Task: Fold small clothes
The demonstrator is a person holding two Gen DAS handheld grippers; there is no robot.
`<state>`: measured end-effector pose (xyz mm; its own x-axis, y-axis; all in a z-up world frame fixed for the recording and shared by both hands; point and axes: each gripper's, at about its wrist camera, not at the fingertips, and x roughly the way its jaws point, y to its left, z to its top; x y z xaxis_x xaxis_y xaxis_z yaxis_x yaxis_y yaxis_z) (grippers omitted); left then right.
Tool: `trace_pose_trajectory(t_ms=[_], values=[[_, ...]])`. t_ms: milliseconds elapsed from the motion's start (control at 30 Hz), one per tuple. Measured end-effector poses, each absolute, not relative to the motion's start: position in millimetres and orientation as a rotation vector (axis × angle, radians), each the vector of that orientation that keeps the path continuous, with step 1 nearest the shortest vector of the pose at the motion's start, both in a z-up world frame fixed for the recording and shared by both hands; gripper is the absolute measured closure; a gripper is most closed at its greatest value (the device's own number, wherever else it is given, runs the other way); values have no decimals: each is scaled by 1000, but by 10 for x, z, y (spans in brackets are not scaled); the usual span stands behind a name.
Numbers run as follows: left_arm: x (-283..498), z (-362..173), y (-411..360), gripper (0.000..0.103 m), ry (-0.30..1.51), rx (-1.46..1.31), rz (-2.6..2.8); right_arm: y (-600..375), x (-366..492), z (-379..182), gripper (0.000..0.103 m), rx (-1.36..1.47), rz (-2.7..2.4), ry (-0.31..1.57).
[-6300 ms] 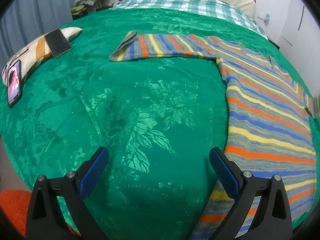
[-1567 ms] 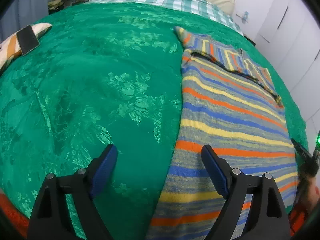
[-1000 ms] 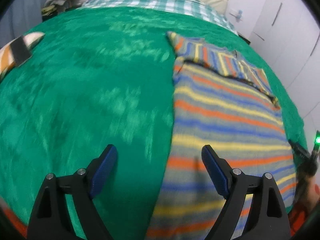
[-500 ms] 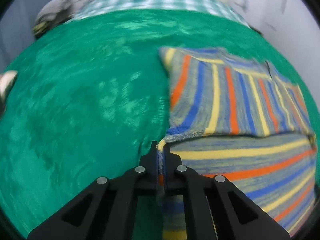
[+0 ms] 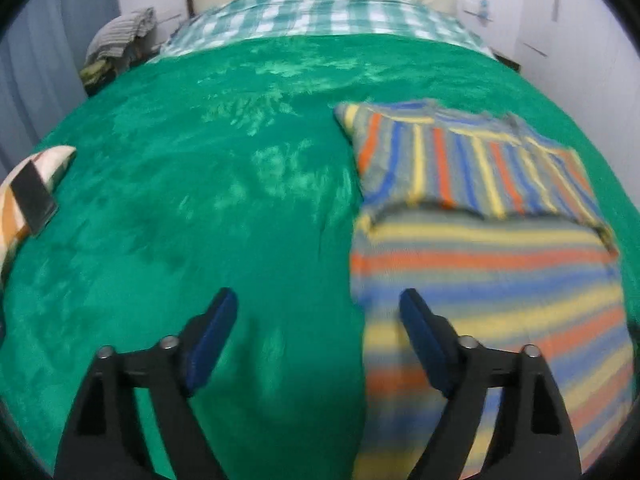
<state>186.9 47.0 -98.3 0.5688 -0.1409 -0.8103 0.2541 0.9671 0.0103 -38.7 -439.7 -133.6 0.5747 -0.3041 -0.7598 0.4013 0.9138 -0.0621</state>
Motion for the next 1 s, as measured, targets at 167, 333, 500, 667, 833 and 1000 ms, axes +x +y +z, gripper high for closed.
trace_pose_trajectory(t_ms=[167, 333, 500, 667, 833, 1000], values=[[1278, -1031, 778, 15, 987, 114, -247, -4190, -463, -1062, 4, 25, -551, 893], [1035, -1198, 905, 15, 1047, 60, -243, -3965, -567, -780, 4, -42, -573, 878], [932, -1157, 947, 15, 1052, 12, -254, -3855, -652, -650, 4, -49, -579, 863], [878, -1159, 915, 15, 1061, 6, -276, -3764, -686, -595, 4, -54, -580, 857], [829, -1237, 836, 15, 1091, 36, -298, -3706, -711, -573, 4, -73, -574, 851], [767, -1353, 776, 15, 1137, 91, -321, -3740, -816, -594, 4, 135, -351, 932]])
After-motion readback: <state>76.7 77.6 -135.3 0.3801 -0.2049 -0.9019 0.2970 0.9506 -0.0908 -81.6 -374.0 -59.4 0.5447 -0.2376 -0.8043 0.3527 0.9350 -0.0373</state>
